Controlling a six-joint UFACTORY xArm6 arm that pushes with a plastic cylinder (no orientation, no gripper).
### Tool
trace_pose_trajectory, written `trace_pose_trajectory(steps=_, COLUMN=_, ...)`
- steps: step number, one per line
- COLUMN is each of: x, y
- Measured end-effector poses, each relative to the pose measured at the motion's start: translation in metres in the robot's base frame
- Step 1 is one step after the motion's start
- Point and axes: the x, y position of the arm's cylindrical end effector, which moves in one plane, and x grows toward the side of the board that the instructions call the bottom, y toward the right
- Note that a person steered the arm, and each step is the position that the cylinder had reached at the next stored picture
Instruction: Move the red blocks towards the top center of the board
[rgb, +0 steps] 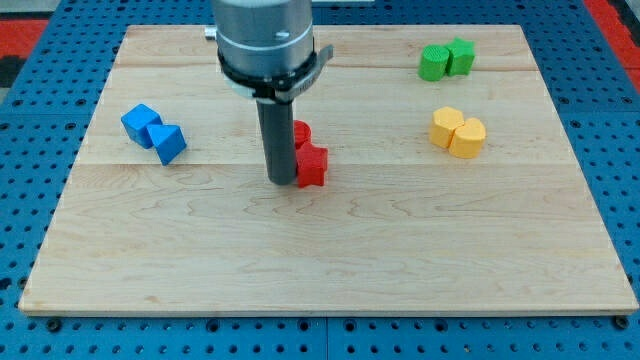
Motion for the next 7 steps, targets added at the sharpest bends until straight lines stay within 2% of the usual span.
trace_pose_trajectory(steps=1, x=-0.029, y=0.0)
trace_pose_trajectory(steps=2, x=-0.018, y=-0.016)
trace_pose_trajectory(steps=3, x=0.051, y=-0.037)
trace_pose_trajectory(steps=4, x=0.064, y=0.033)
trace_pose_trajectory(steps=5, x=0.024, y=0.051)
trace_pose_trajectory(steps=6, x=-0.019, y=0.035)
trace_pose_trajectory(steps=7, x=-0.023, y=0.013)
